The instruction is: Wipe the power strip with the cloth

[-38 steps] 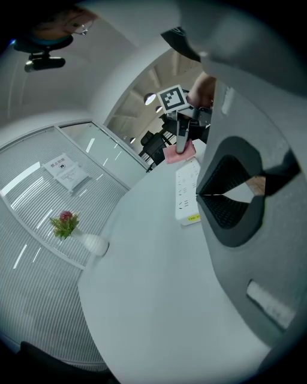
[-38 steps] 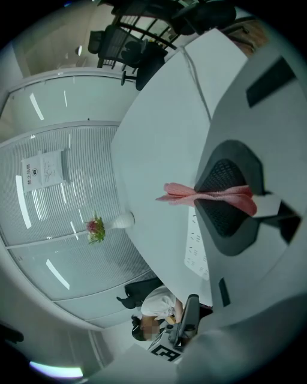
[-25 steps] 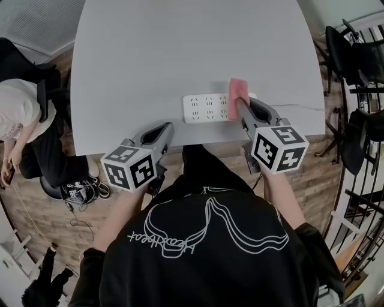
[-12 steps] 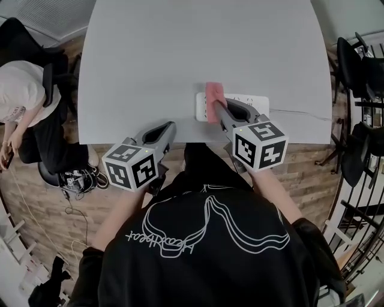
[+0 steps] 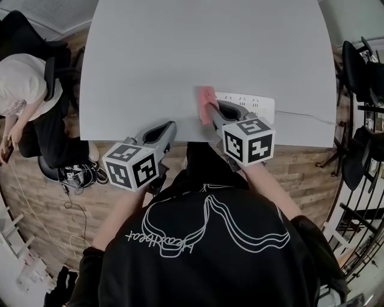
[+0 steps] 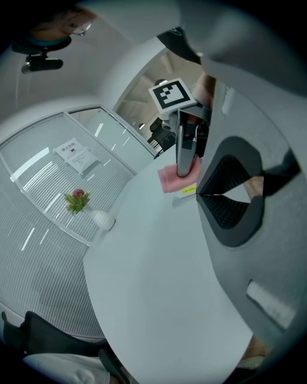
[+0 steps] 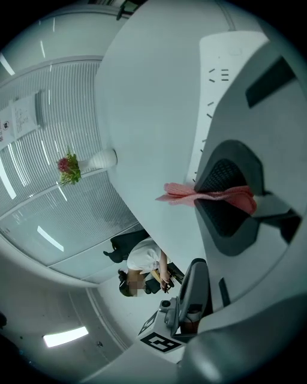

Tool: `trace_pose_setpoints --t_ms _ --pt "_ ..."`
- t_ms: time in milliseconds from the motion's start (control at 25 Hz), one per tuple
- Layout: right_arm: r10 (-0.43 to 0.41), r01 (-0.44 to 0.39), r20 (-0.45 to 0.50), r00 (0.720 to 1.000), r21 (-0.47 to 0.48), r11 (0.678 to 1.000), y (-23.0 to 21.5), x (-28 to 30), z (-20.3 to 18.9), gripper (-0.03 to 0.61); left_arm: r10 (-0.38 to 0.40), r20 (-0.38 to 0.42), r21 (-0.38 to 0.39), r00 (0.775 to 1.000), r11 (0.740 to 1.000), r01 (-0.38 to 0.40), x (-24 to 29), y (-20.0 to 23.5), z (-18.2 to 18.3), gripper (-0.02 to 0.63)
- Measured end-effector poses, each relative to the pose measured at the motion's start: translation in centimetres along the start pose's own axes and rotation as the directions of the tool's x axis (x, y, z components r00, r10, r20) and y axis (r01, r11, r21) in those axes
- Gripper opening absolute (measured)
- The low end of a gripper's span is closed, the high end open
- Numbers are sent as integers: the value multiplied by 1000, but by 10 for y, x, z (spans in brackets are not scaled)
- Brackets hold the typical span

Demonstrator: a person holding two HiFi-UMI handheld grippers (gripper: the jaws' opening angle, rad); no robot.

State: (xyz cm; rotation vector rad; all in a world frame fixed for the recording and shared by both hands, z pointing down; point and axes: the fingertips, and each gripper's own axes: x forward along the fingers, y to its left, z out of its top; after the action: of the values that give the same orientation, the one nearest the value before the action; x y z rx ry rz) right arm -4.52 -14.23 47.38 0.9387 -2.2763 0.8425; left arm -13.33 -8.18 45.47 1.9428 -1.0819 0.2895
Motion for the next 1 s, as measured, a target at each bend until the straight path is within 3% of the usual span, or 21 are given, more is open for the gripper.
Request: trace_pose_setpoints --t_ms 640,1000 --pt "-41 40 -13 999 -59 997 -13 -1 -5 38 5 -9 -8 1000 1000 -5 12 -4 -4 14" --pt "-87 87 -3 996 -37 996 -28 -9 -9 38 -13 -33 8 999 1000 13 16 -5 -9 14"
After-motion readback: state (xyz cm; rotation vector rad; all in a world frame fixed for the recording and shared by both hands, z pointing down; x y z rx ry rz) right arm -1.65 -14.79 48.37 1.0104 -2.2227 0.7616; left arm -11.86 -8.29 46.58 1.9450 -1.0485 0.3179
